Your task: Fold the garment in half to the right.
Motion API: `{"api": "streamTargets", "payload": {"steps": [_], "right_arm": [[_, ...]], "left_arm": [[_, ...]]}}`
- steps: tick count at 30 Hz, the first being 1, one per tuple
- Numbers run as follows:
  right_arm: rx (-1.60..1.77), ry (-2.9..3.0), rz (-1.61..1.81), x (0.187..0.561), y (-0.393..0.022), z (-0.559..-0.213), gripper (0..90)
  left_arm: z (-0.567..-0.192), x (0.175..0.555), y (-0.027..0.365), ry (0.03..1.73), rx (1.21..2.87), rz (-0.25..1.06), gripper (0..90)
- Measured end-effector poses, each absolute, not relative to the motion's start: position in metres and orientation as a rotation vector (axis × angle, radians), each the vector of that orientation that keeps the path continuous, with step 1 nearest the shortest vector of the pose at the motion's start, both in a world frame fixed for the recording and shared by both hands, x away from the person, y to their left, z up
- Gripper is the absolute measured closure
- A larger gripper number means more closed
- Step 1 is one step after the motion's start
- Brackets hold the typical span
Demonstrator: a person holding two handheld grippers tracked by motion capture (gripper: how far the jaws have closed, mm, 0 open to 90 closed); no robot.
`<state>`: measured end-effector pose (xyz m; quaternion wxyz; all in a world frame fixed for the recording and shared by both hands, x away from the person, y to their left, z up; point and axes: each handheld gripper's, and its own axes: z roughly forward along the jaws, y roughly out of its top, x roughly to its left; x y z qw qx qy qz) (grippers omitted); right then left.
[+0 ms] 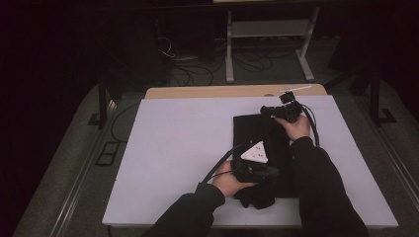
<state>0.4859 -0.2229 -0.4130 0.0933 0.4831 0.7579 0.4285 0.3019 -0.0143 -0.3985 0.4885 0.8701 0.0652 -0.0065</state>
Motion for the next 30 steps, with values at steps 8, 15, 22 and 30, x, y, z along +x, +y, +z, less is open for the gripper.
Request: {"api": "streamTargets", "payload": {"steps": [8, 15, 22, 30], "right_arm": [[1.461, 2.239, 1.268, 0.486, -0.229, -0.42, 84.2], [1.484, 2.228, 1.263, 0.484, -0.239, -0.426, 84.2], [1.495, 2.213, 1.259, 0.483, -0.248, -0.429, 84.2], [1.502, 2.195, 1.245, 0.482, -0.253, -0.43, 84.2]], "left_arm": [[-0.403, 0.303, -0.023, 0.164, 2.112, -0.022, 83.6], [-0.404, 0.304, -0.027, 0.165, 2.112, -0.028, 83.6], [-0.407, 0.305, -0.039, 0.156, 2.114, -0.033, 83.6], [-0.408, 0.307, -0.048, 0.154, 2.115, -0.039, 83.6]]}}
